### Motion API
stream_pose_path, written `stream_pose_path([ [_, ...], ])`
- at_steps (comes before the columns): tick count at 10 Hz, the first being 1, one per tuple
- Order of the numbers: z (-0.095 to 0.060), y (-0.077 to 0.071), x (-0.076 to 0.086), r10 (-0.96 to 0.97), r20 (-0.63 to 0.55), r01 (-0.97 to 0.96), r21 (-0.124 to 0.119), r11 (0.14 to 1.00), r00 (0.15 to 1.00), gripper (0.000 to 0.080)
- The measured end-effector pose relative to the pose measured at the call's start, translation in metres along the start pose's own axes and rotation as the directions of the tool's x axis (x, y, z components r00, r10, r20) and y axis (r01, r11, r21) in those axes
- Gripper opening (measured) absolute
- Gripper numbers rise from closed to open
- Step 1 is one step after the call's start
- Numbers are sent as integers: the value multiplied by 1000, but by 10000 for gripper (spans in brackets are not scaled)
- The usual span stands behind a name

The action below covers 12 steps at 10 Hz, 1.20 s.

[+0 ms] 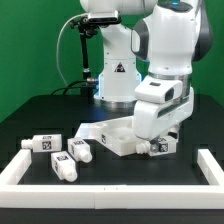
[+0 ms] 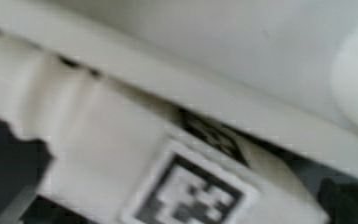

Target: Assemble one leg

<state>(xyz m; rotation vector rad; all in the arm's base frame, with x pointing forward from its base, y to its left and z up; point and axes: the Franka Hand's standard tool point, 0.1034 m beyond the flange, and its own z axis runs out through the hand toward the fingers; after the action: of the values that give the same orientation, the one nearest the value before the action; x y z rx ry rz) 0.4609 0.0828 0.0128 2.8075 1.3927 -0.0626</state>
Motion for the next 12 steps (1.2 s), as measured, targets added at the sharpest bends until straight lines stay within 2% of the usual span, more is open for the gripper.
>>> stream_pose_path([
  [6,1,2,-1,-64,2,64,-3,998,998,649],
  [8,1,2,-1,-64,2,64,-3,998,998,393],
  [9,1,2,-1,-64,2,64,-3,998,998,393],
  [10,1,2,-1,-64,2,64,-3,998,998,320],
  [12,1,2,-1,-64,2,64,-3,998,998,290],
])
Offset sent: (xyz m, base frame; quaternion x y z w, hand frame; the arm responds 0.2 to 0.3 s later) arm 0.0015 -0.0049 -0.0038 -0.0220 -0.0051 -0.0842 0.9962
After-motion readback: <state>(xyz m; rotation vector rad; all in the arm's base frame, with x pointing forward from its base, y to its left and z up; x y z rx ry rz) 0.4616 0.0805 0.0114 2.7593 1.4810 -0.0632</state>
